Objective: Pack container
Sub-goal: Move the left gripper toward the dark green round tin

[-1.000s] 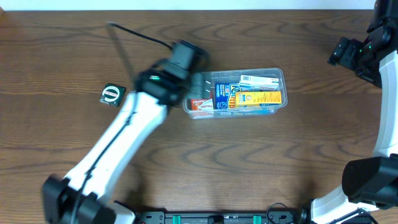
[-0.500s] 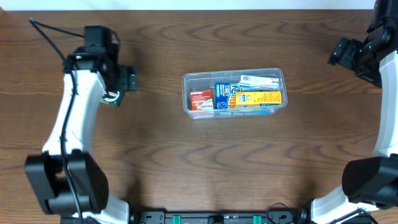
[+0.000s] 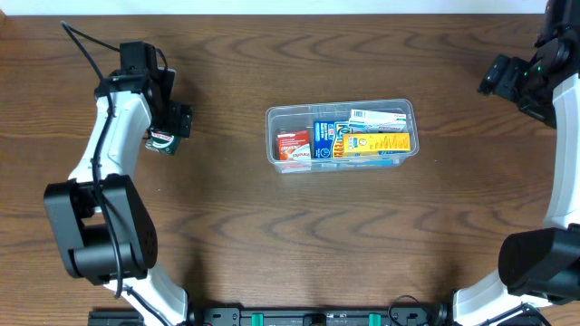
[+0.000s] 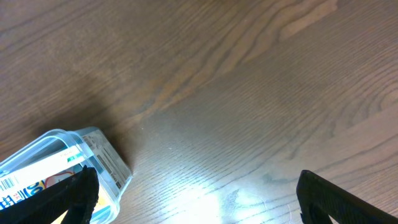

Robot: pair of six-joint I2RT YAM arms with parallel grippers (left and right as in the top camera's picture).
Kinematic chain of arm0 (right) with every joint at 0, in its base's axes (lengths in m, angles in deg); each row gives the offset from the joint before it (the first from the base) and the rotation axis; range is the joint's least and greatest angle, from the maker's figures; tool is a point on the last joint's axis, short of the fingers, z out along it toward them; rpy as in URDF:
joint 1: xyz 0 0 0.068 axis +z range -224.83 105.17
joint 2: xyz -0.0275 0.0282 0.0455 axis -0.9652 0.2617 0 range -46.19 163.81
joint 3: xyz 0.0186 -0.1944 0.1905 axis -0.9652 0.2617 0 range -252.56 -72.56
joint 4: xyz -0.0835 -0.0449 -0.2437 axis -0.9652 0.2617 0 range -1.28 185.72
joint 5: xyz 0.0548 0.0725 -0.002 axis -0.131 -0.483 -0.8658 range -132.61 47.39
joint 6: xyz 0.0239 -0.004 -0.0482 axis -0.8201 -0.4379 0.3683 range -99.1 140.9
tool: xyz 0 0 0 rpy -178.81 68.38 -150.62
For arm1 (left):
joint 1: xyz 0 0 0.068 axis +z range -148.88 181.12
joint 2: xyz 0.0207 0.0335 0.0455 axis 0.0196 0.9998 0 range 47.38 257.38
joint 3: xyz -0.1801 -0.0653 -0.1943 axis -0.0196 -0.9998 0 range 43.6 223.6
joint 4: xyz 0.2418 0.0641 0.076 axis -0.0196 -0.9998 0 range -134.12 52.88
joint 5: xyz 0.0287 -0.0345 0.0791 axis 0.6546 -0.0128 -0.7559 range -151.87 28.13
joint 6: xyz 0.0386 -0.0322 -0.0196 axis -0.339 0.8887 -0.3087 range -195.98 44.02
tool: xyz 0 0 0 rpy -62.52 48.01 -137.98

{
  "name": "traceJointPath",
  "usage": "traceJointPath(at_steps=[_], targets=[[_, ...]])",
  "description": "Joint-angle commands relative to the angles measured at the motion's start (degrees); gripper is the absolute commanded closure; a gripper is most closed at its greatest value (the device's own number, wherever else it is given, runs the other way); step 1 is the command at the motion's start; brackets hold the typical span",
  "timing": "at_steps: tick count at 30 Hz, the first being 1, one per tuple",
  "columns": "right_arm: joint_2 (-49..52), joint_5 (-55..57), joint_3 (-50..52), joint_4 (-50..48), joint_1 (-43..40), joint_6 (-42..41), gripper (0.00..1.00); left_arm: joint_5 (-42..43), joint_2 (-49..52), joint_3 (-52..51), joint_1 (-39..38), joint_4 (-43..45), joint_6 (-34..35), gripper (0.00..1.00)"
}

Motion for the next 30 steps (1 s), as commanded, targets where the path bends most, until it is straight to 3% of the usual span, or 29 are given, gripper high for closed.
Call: traceJointPath(at_steps=[1, 13, 30], targets=[[0.26, 0.02, -0.07, 0.07, -0.48, 0.22, 0.01, -0.24, 2.14, -0.48, -0.02, 0.87, -2.64, 0.02], [0.26, 0.02, -0.07, 0.07, -0.48, 0.22, 0.01, -0.15, 8.48, -0.48, -0.02, 1.44, -2.6, 0.02], [0.26, 0.02, -0.07, 0.07, -0.48, 0.22, 0.01, -0.04, 9.25, -0.5, 1.7, 3.26, -2.62, 0.02]])
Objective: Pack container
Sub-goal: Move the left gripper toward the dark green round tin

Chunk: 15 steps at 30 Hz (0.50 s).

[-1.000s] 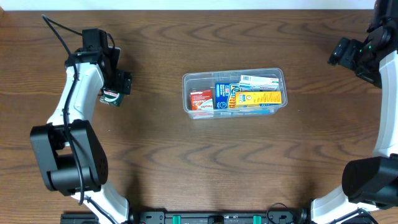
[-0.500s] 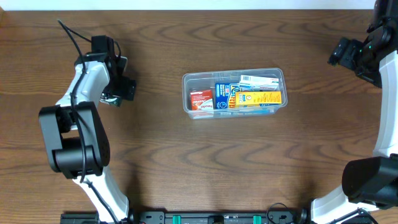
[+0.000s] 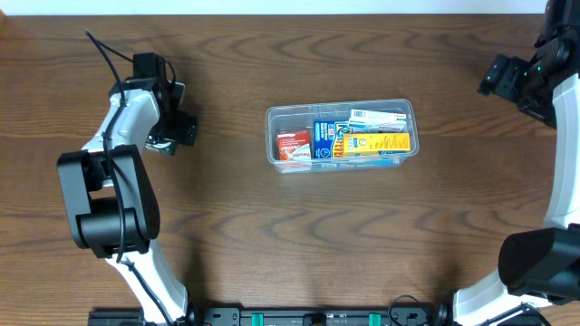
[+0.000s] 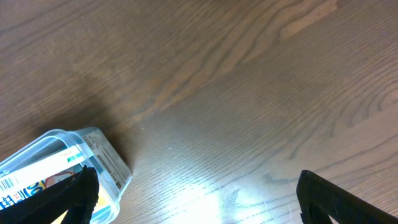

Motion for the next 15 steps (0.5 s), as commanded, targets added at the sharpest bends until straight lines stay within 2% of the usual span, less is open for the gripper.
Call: traceJointPath(at_steps=[1, 15], targets=[[0.26, 0.02, -0.07, 0.07, -0.48, 0.22, 0.01, -0.04, 0.39, -0.48, 1.42, 0.37, -0.5, 0.02], [0.26, 0.02, -0.07, 0.07, -0.48, 0.22, 0.01, 3.43, 2.38, -0.5, 2.49, 1.77, -0.5, 0.02]])
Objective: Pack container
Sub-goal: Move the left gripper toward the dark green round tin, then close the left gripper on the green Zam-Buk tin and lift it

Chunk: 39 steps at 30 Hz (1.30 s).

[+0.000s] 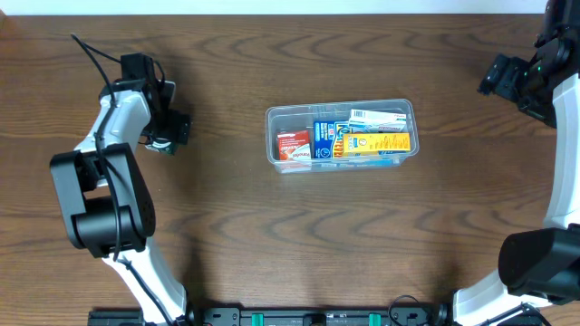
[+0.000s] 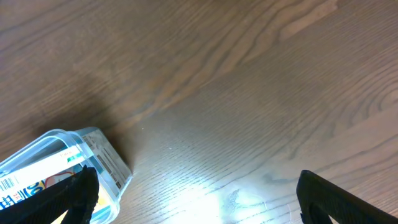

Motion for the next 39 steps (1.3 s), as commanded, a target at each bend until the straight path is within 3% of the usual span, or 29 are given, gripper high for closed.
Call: traceJointPath(at_steps=[1, 10, 23, 39], targets=[[0.26, 0.02, -0.07, 0.07, -0.48, 0.22, 0.01, 1.4, 1.84, -0.48, 0.07, -0.22, -0.48, 0.02], [0.26, 0.02, -0.07, 0.07, -0.48, 0.22, 0.01, 1.38, 2.54, -0.5, 0.07, -1.11, 0.57, 0.0], [0.26, 0.02, -0.07, 0.07, -0.48, 0.22, 0.01, 1.4, 2.54, -0.5, 0.07, -4.15, 5.11, 0.35], [0.26, 0.02, -0.07, 0.07, -0.48, 0.22, 0.01, 1.38, -0.37, 1.01, -2.23, -7.23, 11.54, 0.35]])
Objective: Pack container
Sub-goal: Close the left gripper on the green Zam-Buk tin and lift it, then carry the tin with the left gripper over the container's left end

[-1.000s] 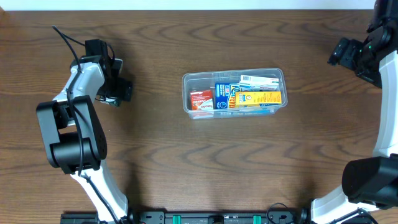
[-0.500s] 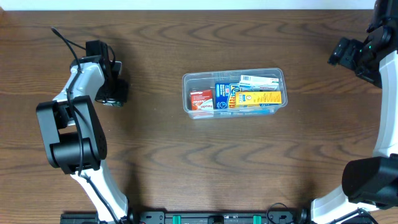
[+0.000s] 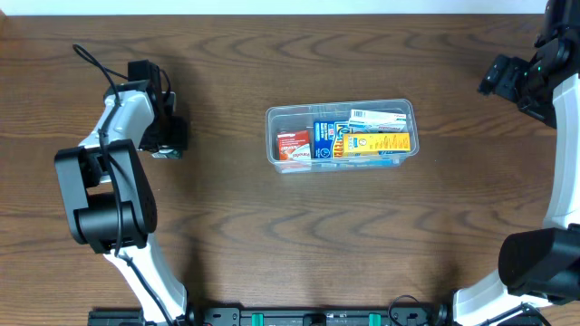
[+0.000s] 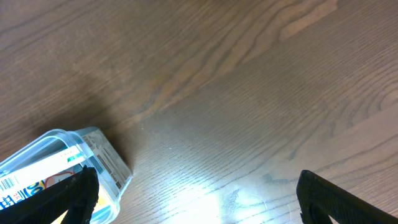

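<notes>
A clear plastic container (image 3: 340, 136) sits mid-table, holding a red packet (image 3: 293, 145), a blue box and a yellow box (image 3: 376, 142). One corner of the container (image 4: 93, 155) shows in the right wrist view. My left gripper (image 3: 172, 136) hangs over bare wood well left of the container; its jaws are too small and dark to read. My right gripper (image 4: 196, 185) stands open at the far right of the table (image 3: 506, 77), wide apart over bare wood with nothing between its fingers.
The brown wooden table (image 3: 299, 244) stretches around the container. A black cable (image 3: 91, 59) loops off the left arm near the back left edge. Both arm bases stand at the front corners.
My left gripper has shifted slightly toward the front of the table and its wrist has turned a little. The right arm and the container have not moved.
My left gripper stayed over the bare wood left of the container at every moment, only shifting slightly while the arm's elbow changed pose. The right gripper stayed open and still. The container's contents look the same throughout.
</notes>
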Robot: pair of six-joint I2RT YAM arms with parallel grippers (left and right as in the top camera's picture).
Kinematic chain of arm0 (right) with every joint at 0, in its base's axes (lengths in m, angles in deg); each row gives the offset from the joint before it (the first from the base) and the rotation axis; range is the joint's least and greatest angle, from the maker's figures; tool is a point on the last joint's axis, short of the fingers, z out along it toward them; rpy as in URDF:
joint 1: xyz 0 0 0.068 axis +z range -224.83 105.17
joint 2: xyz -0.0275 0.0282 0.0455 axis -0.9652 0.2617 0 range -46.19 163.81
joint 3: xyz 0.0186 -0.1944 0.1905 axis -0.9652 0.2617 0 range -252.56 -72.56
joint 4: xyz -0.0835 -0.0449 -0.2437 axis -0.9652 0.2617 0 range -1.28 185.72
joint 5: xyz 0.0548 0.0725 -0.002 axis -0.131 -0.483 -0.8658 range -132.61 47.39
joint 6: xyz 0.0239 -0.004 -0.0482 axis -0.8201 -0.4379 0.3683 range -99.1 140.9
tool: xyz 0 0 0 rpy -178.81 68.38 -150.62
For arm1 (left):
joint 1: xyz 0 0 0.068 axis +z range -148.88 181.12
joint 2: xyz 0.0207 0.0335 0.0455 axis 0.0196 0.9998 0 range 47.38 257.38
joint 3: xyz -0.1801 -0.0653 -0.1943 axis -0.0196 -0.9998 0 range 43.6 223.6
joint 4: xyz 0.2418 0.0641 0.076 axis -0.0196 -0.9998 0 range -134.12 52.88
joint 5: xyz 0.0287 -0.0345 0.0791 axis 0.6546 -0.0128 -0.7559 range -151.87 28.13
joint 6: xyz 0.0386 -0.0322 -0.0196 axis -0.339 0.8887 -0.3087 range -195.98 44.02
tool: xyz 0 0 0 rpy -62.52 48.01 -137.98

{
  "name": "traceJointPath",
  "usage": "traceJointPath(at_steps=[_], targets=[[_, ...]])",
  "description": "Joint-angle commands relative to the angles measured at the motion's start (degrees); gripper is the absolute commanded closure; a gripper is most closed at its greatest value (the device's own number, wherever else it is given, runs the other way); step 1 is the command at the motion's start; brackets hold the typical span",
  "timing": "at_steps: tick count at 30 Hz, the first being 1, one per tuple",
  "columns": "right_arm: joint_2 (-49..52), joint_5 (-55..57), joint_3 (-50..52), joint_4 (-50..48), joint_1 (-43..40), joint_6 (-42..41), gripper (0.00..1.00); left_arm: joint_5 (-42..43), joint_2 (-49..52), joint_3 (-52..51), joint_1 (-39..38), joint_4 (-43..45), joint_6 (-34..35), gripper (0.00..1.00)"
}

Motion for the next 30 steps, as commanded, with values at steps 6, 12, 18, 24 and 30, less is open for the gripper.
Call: traceJointPath(at_steps=[6, 12, 18, 24, 30], targets=[[0.24, 0.02, -0.07, 0.07, -0.48, 0.22, 0.01, 0.22, -4.48, 1.07, -2.99, -1.68, 2.05, 0.36], [0.26, 0.02, -0.07, 0.07, -0.48, 0.22, 0.01, 0.24, -7.87, 1.07, -4.92, -3.87, 4.17, 0.36], [0.26, 0.02, -0.07, 0.07, -0.48, 0.22, 0.01, 0.24, -13.51, 1.07, -8.74, -5.55, 7.98, 0.37], [0.24, 0.02, -0.07, 0.07, -0.48, 0.22, 0.01, 0.22, -20.74, 1.07, -14.51, -5.99, 11.61, 0.4], [0.26, 0.02, -0.07, 0.07, -0.48, 0.22, 0.01, 0.22, -27.1, 1.07, -21.59, -5.88, 15.65, 0.41]])
